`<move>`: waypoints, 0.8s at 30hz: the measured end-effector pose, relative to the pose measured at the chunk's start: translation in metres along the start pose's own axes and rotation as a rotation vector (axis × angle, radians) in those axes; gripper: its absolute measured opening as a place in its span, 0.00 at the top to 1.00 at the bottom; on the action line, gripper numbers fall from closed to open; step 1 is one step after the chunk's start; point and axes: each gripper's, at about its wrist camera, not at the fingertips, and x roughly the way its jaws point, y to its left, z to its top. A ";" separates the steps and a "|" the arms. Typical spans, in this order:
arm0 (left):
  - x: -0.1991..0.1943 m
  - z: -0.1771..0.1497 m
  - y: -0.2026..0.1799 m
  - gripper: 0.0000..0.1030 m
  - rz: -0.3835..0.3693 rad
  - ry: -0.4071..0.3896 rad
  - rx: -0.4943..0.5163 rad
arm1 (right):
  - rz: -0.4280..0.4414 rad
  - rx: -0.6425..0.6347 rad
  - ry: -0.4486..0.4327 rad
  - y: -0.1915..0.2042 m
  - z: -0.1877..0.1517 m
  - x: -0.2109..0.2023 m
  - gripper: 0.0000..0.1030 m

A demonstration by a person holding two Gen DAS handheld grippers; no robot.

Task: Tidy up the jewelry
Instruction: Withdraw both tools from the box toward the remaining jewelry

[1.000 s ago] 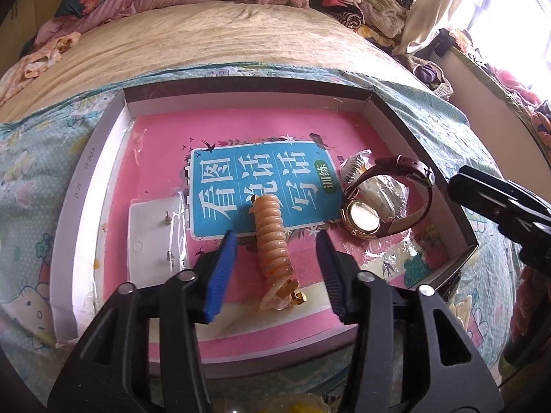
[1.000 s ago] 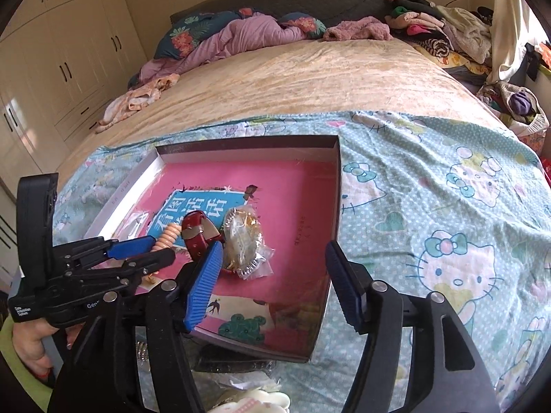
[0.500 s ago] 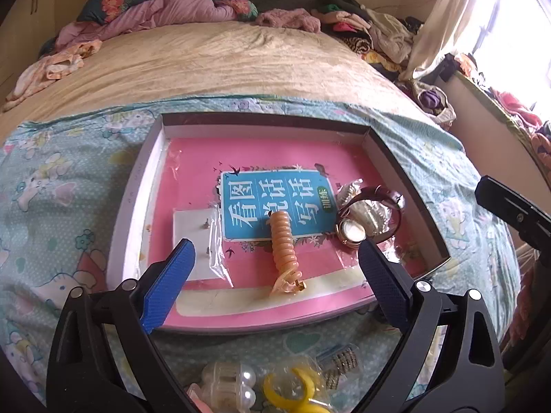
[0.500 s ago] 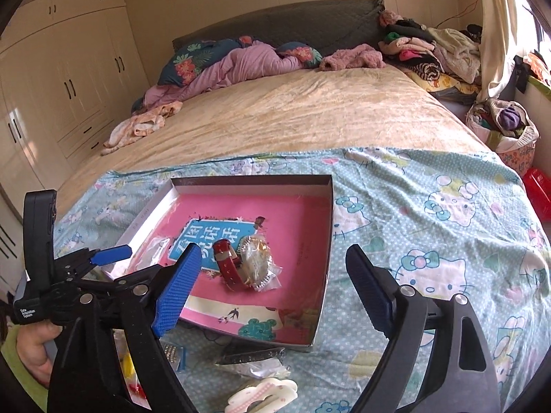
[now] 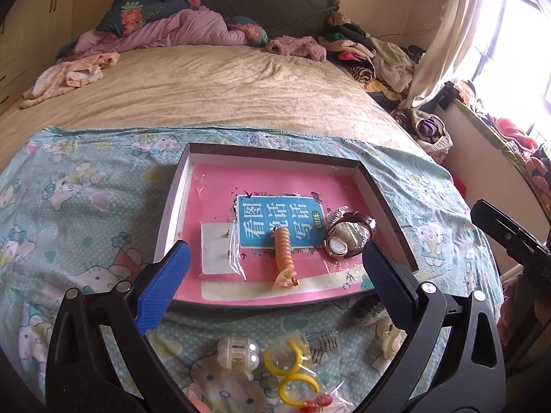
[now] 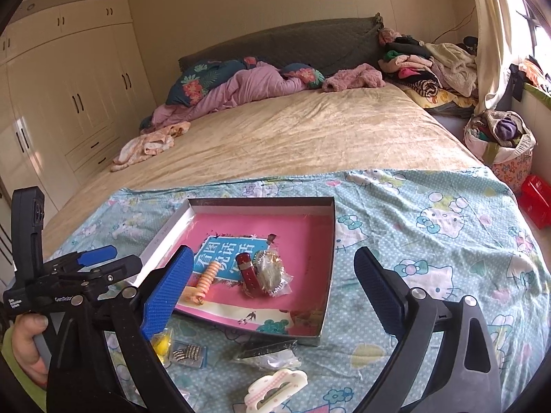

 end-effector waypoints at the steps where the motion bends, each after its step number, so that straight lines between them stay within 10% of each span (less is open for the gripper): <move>1: -0.003 0.000 -0.001 0.09 -0.002 -0.005 0.000 | 0.003 -0.001 -0.003 0.001 0.000 -0.003 0.09; 24: -0.071 -0.021 -0.006 0.09 0.048 -0.103 0.038 | 0.049 -0.087 -0.088 0.034 0.004 -0.064 0.08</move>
